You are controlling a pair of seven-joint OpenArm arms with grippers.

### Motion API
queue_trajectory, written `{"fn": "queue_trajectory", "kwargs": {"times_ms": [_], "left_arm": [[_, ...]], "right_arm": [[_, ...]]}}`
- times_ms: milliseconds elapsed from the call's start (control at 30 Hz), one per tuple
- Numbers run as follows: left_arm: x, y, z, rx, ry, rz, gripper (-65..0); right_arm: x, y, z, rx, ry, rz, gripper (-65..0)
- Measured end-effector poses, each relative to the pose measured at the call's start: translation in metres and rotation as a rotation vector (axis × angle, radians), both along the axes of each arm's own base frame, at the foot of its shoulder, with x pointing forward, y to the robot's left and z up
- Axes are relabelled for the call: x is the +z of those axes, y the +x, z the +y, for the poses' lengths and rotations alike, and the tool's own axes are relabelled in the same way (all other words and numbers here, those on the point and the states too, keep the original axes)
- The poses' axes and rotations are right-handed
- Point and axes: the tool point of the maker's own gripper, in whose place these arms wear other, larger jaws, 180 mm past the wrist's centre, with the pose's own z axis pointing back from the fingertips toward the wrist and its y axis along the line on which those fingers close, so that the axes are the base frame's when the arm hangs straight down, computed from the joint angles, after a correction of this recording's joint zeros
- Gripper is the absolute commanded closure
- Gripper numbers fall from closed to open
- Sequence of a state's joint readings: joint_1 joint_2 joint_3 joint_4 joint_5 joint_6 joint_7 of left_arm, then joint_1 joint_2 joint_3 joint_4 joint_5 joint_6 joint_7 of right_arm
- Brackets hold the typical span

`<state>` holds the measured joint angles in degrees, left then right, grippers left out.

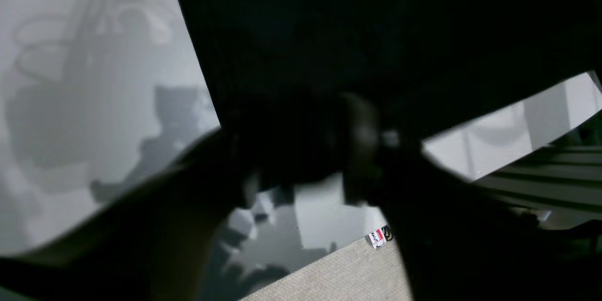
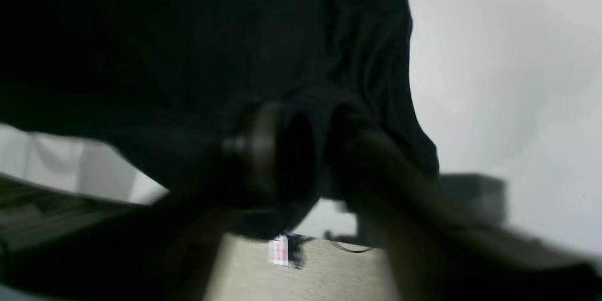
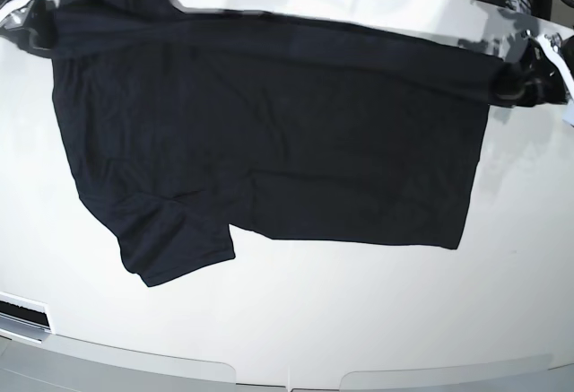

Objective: Layout the t-shirt on the table in an organized manner, then fold the t-shirt properly
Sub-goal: 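Lower the shirt onto the table and open both grippers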

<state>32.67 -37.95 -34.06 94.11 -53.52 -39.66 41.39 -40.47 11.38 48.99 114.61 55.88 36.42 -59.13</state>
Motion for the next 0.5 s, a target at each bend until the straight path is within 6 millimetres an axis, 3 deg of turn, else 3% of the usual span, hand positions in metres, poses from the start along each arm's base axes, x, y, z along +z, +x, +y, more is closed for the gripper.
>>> {"fn": "queue_trajectory", "kwargs": {"times_ms": [33, 300, 500], "left_arm": [[0.0, 0.0, 0.0, 0.0, 0.0, 0.0, -30.0], [-0.005, 0.003, 0.014, 0.077, 0.042, 0.023, -29.9], [-0.007, 0.002, 0.013, 0.079, 0.043, 0.025, -29.9]], "right_arm": [[-0.001, -0.001, -0.002, -0.013, -0.001, 0.006, -39.5], [-0.009, -0.01, -0.009, -0.042, -0.034, 0.078, -39.4], [-0.034, -0.033, 0.006, -0.118, 0.073, 0.153, -39.4]]}}
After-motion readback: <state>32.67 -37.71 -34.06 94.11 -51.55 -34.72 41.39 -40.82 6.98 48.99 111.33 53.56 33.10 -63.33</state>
